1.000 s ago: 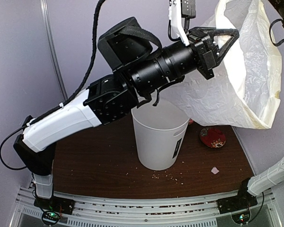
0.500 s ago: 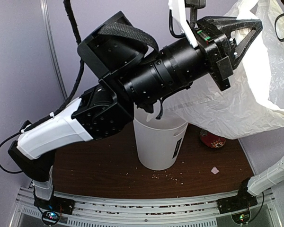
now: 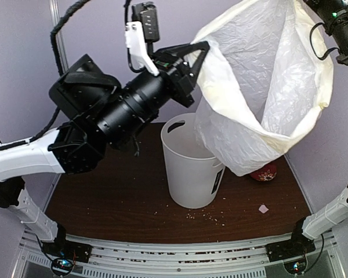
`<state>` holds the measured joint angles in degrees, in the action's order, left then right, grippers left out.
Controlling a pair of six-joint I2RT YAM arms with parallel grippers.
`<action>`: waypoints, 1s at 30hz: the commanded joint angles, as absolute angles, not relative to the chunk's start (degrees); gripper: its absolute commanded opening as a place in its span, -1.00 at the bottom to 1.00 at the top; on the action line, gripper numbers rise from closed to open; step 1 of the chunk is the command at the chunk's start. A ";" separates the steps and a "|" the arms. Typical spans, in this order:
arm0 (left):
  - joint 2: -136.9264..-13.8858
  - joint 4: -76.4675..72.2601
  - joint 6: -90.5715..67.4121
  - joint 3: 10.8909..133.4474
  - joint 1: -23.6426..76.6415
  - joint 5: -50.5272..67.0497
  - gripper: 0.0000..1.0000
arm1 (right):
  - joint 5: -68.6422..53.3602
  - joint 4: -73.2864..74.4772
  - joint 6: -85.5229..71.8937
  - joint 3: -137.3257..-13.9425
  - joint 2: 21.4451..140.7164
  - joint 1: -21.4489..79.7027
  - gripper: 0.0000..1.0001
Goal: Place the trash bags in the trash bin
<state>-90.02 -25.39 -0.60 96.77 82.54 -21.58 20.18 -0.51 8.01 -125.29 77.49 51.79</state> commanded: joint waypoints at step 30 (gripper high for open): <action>-59.84 -13.80 -2.99 72.93 70.56 -61.48 -1.00 | 21.35 40.23 -23.77 -120.02 61.57 51.78 0.40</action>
<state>-59.66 -15.79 -2.20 73.12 71.92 -61.06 21.10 31.29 -17.41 -117.34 58.61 51.96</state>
